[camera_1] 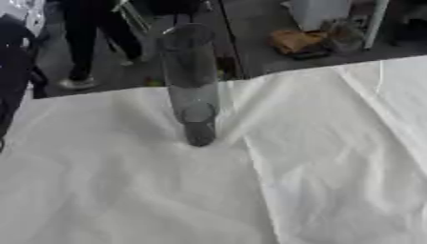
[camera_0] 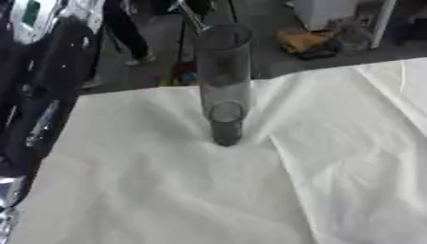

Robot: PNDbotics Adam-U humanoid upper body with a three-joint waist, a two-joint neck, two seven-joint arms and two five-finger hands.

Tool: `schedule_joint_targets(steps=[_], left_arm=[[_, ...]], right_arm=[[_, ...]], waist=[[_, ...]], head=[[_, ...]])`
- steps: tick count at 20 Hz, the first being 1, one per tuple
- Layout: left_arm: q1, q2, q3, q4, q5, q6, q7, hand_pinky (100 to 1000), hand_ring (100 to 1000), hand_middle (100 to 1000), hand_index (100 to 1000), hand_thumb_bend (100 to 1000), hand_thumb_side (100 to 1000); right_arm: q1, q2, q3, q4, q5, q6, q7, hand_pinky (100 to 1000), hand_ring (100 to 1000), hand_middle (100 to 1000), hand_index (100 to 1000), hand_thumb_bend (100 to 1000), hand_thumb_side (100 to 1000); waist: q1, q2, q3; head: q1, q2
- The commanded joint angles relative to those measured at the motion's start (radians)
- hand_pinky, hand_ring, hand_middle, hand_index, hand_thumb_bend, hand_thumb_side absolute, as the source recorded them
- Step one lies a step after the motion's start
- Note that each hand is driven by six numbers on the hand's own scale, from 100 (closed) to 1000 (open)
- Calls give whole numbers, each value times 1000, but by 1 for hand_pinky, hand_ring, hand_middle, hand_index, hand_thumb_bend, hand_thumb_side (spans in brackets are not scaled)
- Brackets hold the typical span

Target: Arrange flowers into the vase.

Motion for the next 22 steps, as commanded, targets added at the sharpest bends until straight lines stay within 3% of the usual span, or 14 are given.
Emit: schedule_joint_targets(steps=[1, 11, 22], left_arm=[[-26, 20, 4, -6, -27, -5, -8, 100, 100, 100, 100, 100, 449], [-19, 47, 10, -44, -141, -36, -3, 100, 100, 100, 100, 100, 404], [-20, 32, 17, -80, -243, -23, 42, 100, 100, 100, 100, 100, 399]], right_arm=[[-14, -7, 2, -16, -9, 2, 10, 871, 868, 766, 881, 100, 1000], [-18, -4, 8, -16, -25, 1, 24, 872, 868, 766, 883, 100, 1000], [-13, 10, 17, -16, -40, 8, 46, 873, 869, 766, 886, 100, 1000]], waist=[[-7, -16, -2], [-8, -7, -15], [-19, 3, -19]], head=[[2, -11], [17, -34], [37, -40]])
